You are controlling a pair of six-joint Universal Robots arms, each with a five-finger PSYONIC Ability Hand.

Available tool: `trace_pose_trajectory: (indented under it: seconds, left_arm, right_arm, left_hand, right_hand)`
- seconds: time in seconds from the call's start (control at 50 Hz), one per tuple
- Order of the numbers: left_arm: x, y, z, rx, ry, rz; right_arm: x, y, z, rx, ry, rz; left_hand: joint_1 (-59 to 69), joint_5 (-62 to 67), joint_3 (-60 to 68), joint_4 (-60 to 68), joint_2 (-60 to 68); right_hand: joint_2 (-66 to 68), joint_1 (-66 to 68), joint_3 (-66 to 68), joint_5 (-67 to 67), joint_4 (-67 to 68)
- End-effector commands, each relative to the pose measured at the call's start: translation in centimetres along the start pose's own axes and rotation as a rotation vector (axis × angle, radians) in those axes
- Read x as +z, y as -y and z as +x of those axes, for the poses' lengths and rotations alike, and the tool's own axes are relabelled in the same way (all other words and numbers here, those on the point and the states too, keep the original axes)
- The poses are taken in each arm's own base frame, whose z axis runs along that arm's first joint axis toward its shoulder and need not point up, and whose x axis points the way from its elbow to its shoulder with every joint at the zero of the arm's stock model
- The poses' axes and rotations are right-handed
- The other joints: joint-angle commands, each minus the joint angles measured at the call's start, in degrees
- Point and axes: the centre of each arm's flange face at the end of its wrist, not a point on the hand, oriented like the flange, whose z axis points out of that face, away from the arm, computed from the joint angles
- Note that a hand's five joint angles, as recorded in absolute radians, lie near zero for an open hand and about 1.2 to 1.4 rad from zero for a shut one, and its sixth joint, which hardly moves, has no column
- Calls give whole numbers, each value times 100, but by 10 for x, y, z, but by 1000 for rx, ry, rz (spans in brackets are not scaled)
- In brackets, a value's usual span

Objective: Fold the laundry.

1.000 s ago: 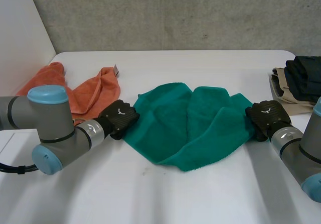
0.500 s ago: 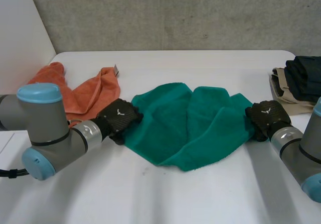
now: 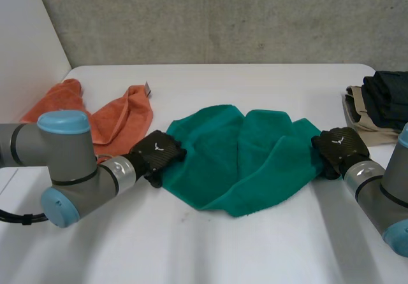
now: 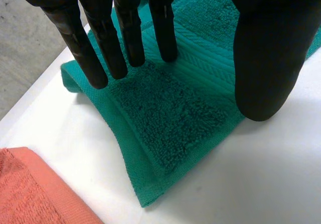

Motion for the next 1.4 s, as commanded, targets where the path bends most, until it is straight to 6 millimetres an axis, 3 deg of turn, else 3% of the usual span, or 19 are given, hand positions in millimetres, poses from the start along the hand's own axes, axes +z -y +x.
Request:
trace_pose_trajectory:
  seconds: [0.02, 0.16, 0.48, 0.64, 0.7, 0.88, 0.96, 1.04, 1.12, 1.16, 1.24, 1.34, 1.4]
  left_arm:
    - [5, -1, -2, 4, 4, 5]
    - [10, 1, -7, 11, 17, 18]
    - [19, 1, -7, 17, 18, 32]
    - [24, 2, -6, 22, 15, 43]
    - [26, 1, -6, 28, 14, 45]
    - [25, 7, -12, 35, 73, 25]
    - [10, 24, -25, 44, 155, 7]
    - [-24, 46, -28, 46, 206, -9]
    - [-55, 66, -28, 61, 245, 7]
    - [-76, 74, -26, 65, 277, 0]
    - [-95, 70, -18, 52, 297, -70]
    - [-88, 60, -12, 46, 286, -115]
    - [-63, 64, -31, 63, 345, -64]
  right_arm:
    - [0, 0, 0, 0, 0, 0]
    - [0, 0, 0, 1, -1, -1]
    - [0, 0, 0, 0, 1, -1]
    - [0, -1, -1, -1, 2, -3]
    - [0, -1, 0, -1, 0, -3]
    - [-1, 0, 1, 4, -1, -1]
    - [-3, 3, 2, 3, 3, -7]
    - [-12, 12, 6, -3, 21, -33]
    - [-41, 39, 15, -34, 72, -76]
    - [-56, 43, 16, -69, 123, -150]
    - [-75, 48, 15, -144, 209, -236]
    - [-68, 63, 21, -182, 189, -151]
    - [-47, 80, 33, -184, 89, -19]
  left_hand:
    - [715, 765, 726, 772, 752]
    - [1405, 1455, 1415, 1462, 1441]
    - [1657, 1706, 1667, 1714, 1693]
    - [3421, 3471, 3432, 3478, 3458]
    - [5000, 5050, 5011, 5057, 5037]
    - [5053, 5103, 5064, 5110, 5090]
    - [5053, 5103, 5064, 5110, 5090]
    - [5053, 5103, 5064, 5110, 5090]
    - [5053, 5103, 5064, 5110, 5090]
    - [5053, 5103, 5064, 5110, 5090]
    - [5053, 5103, 5064, 5110, 5090]
    - [5053, 5103, 5064, 5110, 5090]
    - [5053, 5103, 5064, 5110, 5090]
  right_hand:
    - [1264, 2354, 1202, 1324, 1175]
    - [1264, 2354, 1202, 1324, 1175]
    - [1264, 2354, 1202, 1324, 1175]
    - [1264, 2354, 1202, 1324, 1175]
    - [1264, 2354, 1202, 1324, 1175]
    - [1264, 2354, 1202, 1324, 1175]
    - [1264, 2354, 1202, 1324, 1175]
    - [1264, 2354, 1202, 1324, 1175]
    - [1264, 2354, 1202, 1324, 1175]
    - [1264, 2354, 1202, 1324, 1175]
    - [1264, 2354, 1202, 1324, 1175]
    - [1264, 2354, 1202, 1324, 1175]
    - [1264, 2354, 1202, 1324, 1175]
